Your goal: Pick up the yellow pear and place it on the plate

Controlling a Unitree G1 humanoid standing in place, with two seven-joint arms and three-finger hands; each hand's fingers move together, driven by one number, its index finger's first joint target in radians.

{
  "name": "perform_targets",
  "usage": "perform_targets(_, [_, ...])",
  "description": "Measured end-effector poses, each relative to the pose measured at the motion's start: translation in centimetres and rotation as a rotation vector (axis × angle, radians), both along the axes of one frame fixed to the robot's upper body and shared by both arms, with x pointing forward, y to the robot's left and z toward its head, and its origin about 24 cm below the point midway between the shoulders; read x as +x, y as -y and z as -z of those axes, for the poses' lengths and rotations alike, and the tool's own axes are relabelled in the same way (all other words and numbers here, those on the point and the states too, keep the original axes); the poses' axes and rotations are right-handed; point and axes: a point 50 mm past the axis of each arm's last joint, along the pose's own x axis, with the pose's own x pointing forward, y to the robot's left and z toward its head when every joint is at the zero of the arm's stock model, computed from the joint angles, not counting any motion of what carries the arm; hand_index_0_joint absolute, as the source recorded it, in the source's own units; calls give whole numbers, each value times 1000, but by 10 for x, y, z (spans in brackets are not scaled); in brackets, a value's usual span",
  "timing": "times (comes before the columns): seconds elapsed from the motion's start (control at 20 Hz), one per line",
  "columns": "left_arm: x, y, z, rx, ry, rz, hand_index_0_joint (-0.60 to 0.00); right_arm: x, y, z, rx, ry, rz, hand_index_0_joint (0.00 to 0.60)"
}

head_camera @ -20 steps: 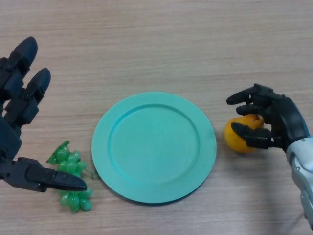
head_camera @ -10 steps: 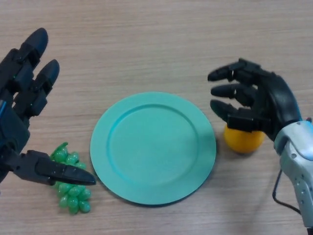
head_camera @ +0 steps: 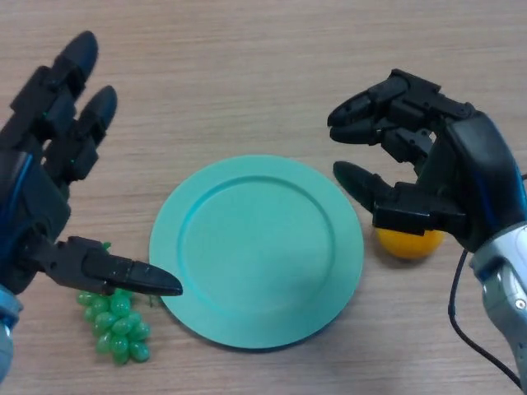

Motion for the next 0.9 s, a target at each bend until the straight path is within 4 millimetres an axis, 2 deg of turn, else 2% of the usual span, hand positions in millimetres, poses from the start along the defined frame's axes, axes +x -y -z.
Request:
perform_targets(0.3, [10, 9, -2, -2, 2, 22, 0, -17, 0, -16, 25, 42, -36, 600])
perform_targets(0.5, [10, 9, -2, 0, 0, 24, 0, -19, -1, -26, 12, 82, -46, 600])
perform_targets(0.7, [10, 9, -2, 0, 0, 24, 0, -16, 1, -27, 3, 85, -32, 600])
perform_targets(0.9, [10, 9, -2, -3, -2, 25, 0, -5, 7, -25, -43, 133, 34, 600])
